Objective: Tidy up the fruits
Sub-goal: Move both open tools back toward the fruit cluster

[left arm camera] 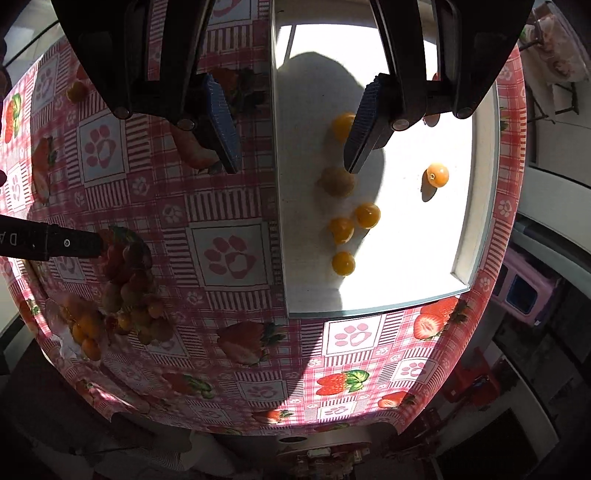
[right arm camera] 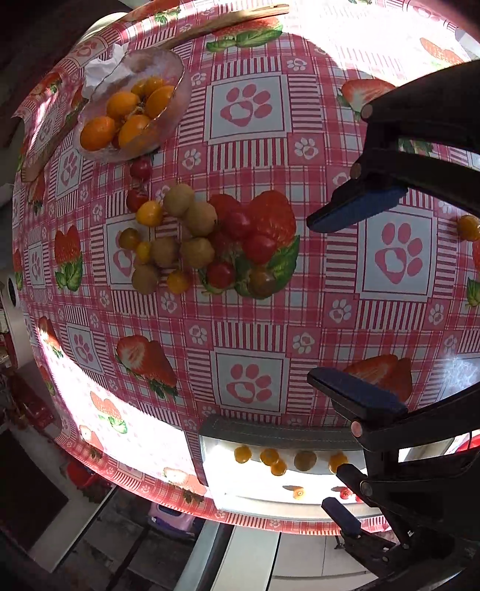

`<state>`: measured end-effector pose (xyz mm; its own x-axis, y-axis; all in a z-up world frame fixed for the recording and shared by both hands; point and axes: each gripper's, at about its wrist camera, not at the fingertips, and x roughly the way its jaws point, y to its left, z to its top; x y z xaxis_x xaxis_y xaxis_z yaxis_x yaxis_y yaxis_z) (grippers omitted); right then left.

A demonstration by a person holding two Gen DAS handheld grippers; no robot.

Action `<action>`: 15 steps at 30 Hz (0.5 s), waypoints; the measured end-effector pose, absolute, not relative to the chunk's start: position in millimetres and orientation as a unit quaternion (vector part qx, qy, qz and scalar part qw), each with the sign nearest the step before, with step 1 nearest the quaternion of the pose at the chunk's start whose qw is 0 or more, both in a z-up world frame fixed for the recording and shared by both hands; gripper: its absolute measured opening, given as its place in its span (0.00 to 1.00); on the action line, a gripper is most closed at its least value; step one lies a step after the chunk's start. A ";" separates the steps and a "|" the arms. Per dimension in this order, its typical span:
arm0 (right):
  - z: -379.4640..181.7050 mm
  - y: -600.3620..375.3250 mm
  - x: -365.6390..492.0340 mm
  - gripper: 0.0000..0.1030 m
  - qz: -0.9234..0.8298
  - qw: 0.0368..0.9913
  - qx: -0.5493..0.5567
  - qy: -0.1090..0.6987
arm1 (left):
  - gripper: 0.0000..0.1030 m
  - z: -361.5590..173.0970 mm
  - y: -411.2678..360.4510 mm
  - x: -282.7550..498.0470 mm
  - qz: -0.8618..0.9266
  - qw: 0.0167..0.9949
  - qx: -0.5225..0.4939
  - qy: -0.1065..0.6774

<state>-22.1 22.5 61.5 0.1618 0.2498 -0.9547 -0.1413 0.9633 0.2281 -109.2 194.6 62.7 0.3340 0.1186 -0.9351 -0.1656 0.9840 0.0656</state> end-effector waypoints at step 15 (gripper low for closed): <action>39.5 -23.8 34.8 0.68 0.095 0.763 0.097 0.632 | 0.58 28.4 113.5 -31.0 0.018 0.823 -0.004 0.567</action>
<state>34.8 -23.8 39.5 0.1832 0.2686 -0.9457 -0.0227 0.9628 0.2691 -31.0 113.5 28.4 0.3561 0.0263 -0.9341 -0.0343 0.9993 0.0151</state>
